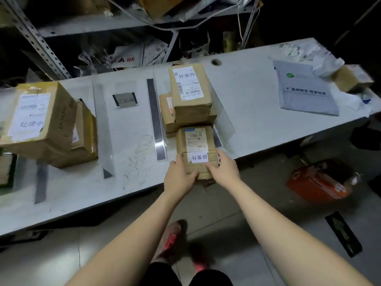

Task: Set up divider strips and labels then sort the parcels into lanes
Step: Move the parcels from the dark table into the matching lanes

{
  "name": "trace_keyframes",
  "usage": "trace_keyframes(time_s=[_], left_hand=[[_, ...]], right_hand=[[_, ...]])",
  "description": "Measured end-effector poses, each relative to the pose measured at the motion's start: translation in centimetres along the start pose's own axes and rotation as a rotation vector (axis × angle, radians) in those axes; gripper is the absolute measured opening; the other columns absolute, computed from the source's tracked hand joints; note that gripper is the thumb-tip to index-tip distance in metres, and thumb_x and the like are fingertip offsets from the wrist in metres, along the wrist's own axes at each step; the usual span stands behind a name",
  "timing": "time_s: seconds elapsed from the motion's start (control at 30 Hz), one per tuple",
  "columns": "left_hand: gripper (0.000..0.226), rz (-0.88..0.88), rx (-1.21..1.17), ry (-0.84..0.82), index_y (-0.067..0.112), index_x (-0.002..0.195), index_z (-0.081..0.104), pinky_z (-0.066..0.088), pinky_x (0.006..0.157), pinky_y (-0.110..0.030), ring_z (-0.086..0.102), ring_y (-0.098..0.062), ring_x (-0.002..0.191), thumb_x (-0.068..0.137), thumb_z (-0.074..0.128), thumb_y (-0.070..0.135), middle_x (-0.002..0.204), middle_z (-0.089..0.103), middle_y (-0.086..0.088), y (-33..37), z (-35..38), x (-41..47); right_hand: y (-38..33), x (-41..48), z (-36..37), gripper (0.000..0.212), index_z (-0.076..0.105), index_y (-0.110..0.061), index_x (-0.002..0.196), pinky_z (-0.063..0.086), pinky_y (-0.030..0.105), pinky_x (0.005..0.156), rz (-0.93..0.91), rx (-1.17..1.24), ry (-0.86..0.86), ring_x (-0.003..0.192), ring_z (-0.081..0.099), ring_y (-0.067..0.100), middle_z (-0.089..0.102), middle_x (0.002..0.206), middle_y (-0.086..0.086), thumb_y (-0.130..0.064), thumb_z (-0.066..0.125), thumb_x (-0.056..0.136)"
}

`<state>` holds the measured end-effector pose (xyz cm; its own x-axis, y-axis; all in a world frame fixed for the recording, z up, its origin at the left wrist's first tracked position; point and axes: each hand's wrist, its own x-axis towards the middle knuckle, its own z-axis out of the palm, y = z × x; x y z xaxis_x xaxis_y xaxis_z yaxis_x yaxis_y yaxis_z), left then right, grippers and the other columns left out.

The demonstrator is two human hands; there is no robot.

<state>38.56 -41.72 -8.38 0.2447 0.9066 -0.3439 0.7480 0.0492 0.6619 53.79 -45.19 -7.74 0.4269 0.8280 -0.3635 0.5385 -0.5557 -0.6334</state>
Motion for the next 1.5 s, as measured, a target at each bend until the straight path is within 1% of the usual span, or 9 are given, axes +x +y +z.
trace_keyframes(time_s=[0.07,0.27,0.43,0.7,0.9,1.03,1.17,1.37,1.5], left_hand=[[0.068,0.008,0.06,0.03,0.017,0.144,0.039,0.051,0.088,-0.036,0.061,-0.028,0.115,0.088,0.071,0.041,0.128,0.06,-0.009,0.8,-1.3,-0.7],[0.059,0.065,0.395,0.279,0.02,0.146,0.04,0.051,0.087,-0.04,0.059,-0.027,0.118,0.097,0.056,0.048,0.14,0.054,-0.005,1.8,-9.9,-4.5],[0.056,-0.045,0.677,0.413,0.02,0.142,0.039,0.05,0.075,-0.039,0.063,-0.03,0.108,0.097,0.049,0.052,0.129,0.058,-0.006,-1.4,-19.0,-8.7],[0.058,-0.263,0.755,0.557,0.025,0.143,0.04,0.045,0.082,-0.04,0.059,-0.027,0.116,0.095,0.048,0.056,0.132,0.058,-0.002,-13.1,-33.6,-17.5],[0.071,-0.358,0.79,0.597,0.032,0.158,0.024,0.038,0.11,-0.043,0.042,-0.022,0.139,0.096,0.048,0.056,0.153,0.044,0.002,-26.1,-45.6,-24.5],[0.072,-0.399,0.732,0.611,0.033,0.159,0.022,0.039,0.106,-0.041,0.042,-0.023,0.14,0.096,0.047,0.056,0.153,0.043,0.001,-33.6,-51.7,-28.5],[0.071,-0.436,0.698,0.609,0.033,0.159,0.021,0.039,0.108,-0.041,0.041,-0.023,0.141,0.097,0.046,0.056,0.155,0.042,0.001,-39.9,-56.4,-30.4],[0.07,-0.462,0.616,0.627,0.031,0.157,0.025,0.045,0.097,-0.038,0.047,-0.024,0.133,0.097,0.047,0.056,0.15,0.045,0.001,-47.7,-62.7,-29.1],[0.065,-0.522,0.67,0.603,0.028,0.152,0.032,0.043,0.096,-0.038,0.051,-0.024,0.128,0.096,0.047,0.056,0.142,0.051,-0.001,-52.9,-66.8,-26.2]], right_hand=[[-1.0,-0.5,-0.9,0.049,0.051,-0.027,0.141,0.048,0.034,0.09,-0.1,-0.138,0.029,0.124,0.057,0.022,0.06,0.136,-0.004,-0.032,0.067,0.095],[-9.1,-2.7,-2.6,0.067,0.033,-0.023,0.157,0.036,0.044,0.115,-0.467,-0.431,-0.004,0.146,0.036,0.024,0.036,0.162,0.0,-0.038,0.062,0.098],[-18.3,-5.6,-0.6,0.063,0.037,-0.022,0.153,0.037,0.044,0.11,-0.708,-0.593,0.019,0.138,0.044,0.025,0.044,0.154,0.0,-0.046,0.056,0.097],[-32.2,-13.8,8.9,0.056,0.045,-0.024,0.145,0.043,0.044,0.101,-0.965,-0.669,-0.016,0.128,0.051,0.026,0.054,0.142,0.0,-0.047,0.054,0.095],[-42.2,-22.2,19.6,0.058,0.043,-0.023,0.147,0.043,0.045,0.102,-1.062,-0.669,-0.04,0.13,0.05,0.027,0.052,0.144,0.001,-0.045,0.052,0.095],[-48.2,-27.7,27.2,0.05,0.046,-0.023,0.142,0.039,0.045,0.103,-1.08,-0.685,-0.077,0.131,0.047,0.027,0.051,0.146,0.001,-0.042,0.051,0.096],[-52.9,-30.8,33.6,0.06,0.036,-0.024,0.153,0.04,0.043,0.108,-1.097,-0.65,-0.138,0.142,0.039,0.023,0.042,0.156,-0.001,-0.044,0.051,0.099],[-59.8,-30.6,42.4,0.062,0.038,-0.026,0.153,0.051,0.045,0.099,-1.037,-0.533,-0.211,0.136,0.046,0.023,0.049,0.15,-0.001,-0.048,0.054,0.097],[-64.6,-28.2,48.9,0.063,0.039,-0.027,0.153,0.052,0.046,0.098,-1.0,-0.459,-0.25,0.136,0.047,0.024,0.049,0.15,-0.001,-0.047,0.056,0.096]])
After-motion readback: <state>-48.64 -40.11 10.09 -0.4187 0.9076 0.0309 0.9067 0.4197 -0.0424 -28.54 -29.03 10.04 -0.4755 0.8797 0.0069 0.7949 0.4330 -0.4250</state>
